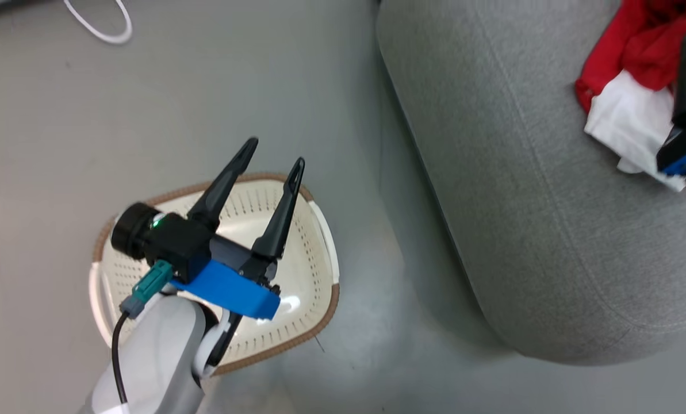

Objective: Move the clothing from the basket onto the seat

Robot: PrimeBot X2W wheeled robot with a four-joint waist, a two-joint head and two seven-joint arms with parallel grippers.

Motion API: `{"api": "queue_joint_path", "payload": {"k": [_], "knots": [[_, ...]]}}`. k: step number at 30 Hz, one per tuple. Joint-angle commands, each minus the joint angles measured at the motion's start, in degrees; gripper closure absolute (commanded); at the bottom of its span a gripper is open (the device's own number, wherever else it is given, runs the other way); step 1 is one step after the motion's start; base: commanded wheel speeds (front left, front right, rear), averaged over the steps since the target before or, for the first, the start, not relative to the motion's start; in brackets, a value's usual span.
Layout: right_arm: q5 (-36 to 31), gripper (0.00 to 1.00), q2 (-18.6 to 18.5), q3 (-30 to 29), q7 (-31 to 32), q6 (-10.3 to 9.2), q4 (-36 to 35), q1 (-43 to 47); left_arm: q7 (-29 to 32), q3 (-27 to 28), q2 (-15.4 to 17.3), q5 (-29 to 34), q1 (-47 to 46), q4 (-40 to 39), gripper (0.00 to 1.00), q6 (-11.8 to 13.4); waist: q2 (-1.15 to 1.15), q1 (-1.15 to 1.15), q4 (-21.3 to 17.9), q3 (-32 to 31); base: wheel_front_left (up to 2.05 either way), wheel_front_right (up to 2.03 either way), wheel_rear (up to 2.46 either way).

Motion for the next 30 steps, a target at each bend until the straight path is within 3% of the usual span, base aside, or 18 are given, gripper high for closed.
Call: {"api": "queue_joint_path", "payload": {"k": [1,14,30], "knots": [[0.4,0.0,0.3,0.8,-0.2,0.01,-0.7,2.2,-0.1,0.8,-0.5,-0.4,1.4,0.3,0.0,-0.1,0.0,0.0,1.3,-5.3,0.0,0.0,0.0],[-0.2,0.0,3.6,4.8,0.3,0.01,-12.9,19.6,-0.1,9.7,-5.9,-0.7,14.1,3.5,0.0,-0.1,0.0,0.0,6.5,-21.7,0.0,0.0,0.0],[-3.5,0.0,11.2,5.3,5.7,0.01,-32.1,39.1,-0.1,18.2,-7.8,0.3,22.7,5.6,0.0,-0.1,0.0,0.0,13.1,-29.0,0.0,0.0,0.0]]}}
